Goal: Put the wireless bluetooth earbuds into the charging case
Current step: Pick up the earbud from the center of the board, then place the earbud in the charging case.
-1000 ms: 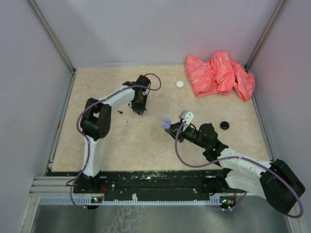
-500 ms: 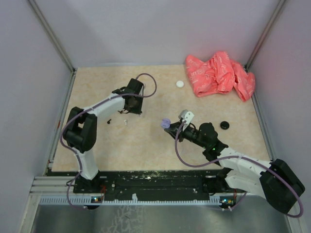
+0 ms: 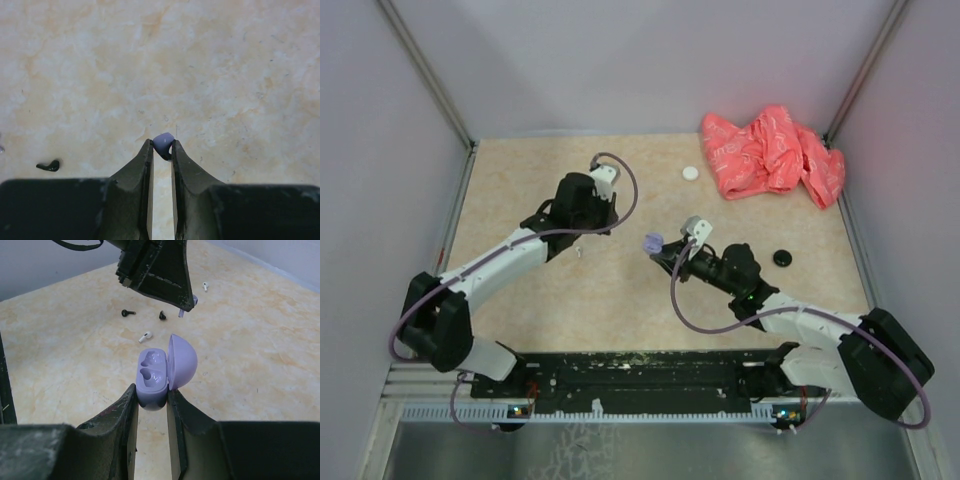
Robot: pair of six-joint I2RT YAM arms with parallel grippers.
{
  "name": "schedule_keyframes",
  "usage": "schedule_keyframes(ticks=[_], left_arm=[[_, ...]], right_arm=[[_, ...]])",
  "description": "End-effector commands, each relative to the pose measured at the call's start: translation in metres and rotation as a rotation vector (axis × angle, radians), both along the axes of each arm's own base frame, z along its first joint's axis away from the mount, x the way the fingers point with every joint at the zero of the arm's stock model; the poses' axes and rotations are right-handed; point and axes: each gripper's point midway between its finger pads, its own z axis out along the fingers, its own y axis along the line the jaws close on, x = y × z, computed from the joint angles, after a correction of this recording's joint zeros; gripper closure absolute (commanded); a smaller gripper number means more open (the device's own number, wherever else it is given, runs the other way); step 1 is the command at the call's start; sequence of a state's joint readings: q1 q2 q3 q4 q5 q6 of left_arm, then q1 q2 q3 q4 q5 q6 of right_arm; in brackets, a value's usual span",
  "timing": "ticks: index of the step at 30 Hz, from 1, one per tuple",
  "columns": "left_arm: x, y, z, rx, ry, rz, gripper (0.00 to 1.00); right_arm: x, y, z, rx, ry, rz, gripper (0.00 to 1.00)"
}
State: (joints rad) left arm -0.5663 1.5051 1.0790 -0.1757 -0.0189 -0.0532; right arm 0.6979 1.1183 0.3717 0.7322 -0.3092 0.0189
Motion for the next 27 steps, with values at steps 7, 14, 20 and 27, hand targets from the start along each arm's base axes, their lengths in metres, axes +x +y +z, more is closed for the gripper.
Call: schedule_keyframes(ticks=[7,14,20,27], left_arm=[[-0.031,-0.027,0.099,-0.185,-0.379,-0.160,0.95],[-0.065,-0.036,0.128,-0.254,-0.522,-0.277,0.94],[-0.096,-0.057,0.142,-0.281,-0.589,-0.414,0.92],[-0.115,-0.078,0.143,-0.262,-0.663,-0.507,0.92]], right_arm=[[0.021,0.015,0.057,0.130,-0.151,-0.005,1.00],[0.027,0.016,0.068,0.179,-0.181,-0.029,1.00],[0.024,0.019,0.073,0.210,-0.189,-0.006,1.00],[0.018,0.019,0.076,0.217,-0.203,0.016,1.00]])
